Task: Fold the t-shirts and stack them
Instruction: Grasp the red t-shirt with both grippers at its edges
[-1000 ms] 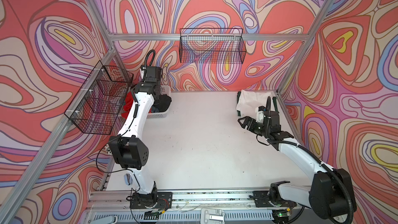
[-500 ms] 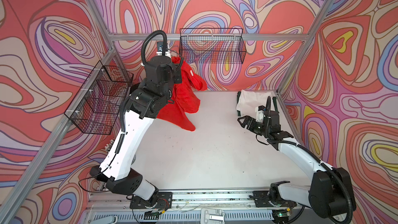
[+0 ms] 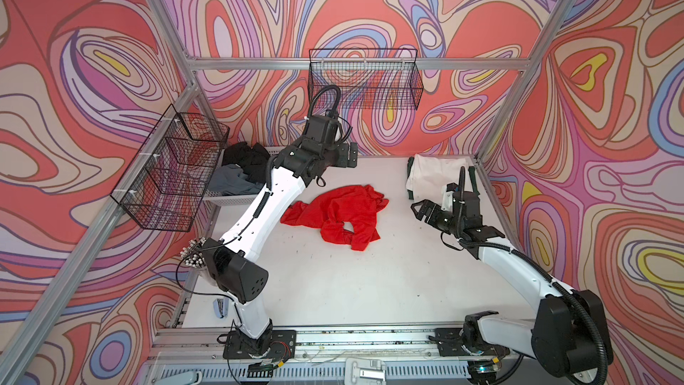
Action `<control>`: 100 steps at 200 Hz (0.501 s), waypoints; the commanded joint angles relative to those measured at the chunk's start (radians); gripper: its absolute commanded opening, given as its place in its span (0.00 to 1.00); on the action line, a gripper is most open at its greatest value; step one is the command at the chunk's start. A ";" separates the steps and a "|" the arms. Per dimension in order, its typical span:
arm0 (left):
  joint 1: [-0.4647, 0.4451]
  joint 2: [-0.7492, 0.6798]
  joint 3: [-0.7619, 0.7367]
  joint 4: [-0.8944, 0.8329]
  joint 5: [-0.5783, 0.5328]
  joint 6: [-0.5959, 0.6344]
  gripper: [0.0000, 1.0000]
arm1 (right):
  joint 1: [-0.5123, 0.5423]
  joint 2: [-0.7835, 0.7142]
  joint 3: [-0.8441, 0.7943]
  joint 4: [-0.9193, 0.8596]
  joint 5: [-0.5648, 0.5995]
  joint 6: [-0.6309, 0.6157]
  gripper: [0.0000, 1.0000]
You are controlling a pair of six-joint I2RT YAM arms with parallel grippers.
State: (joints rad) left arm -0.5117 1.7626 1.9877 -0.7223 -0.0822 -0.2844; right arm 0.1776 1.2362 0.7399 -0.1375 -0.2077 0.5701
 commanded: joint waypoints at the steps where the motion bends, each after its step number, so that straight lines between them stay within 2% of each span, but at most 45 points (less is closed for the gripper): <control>1: -0.001 -0.092 -0.028 -0.023 -0.071 -0.017 1.00 | 0.112 -0.001 -0.010 -0.001 0.149 0.019 0.98; 24: -0.001 -0.201 -0.173 0.021 -0.182 -0.041 1.00 | 0.202 0.105 0.003 0.081 0.126 0.069 0.98; 65: 0.003 -0.415 -0.508 0.113 -0.270 -0.119 1.00 | 0.332 0.402 0.147 0.132 0.124 0.081 0.96; 89: 0.004 -0.511 -0.671 0.134 -0.268 -0.186 1.00 | 0.361 0.533 0.216 0.149 0.097 0.095 0.78; 100: 0.003 -0.542 -0.738 0.141 -0.254 -0.217 1.00 | 0.369 0.584 0.235 0.153 0.090 0.096 0.74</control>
State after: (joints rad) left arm -0.5106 1.2659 1.3624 -0.6151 -0.3141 -0.4046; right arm 0.5308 1.7466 0.9237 -0.0204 -0.1097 0.6434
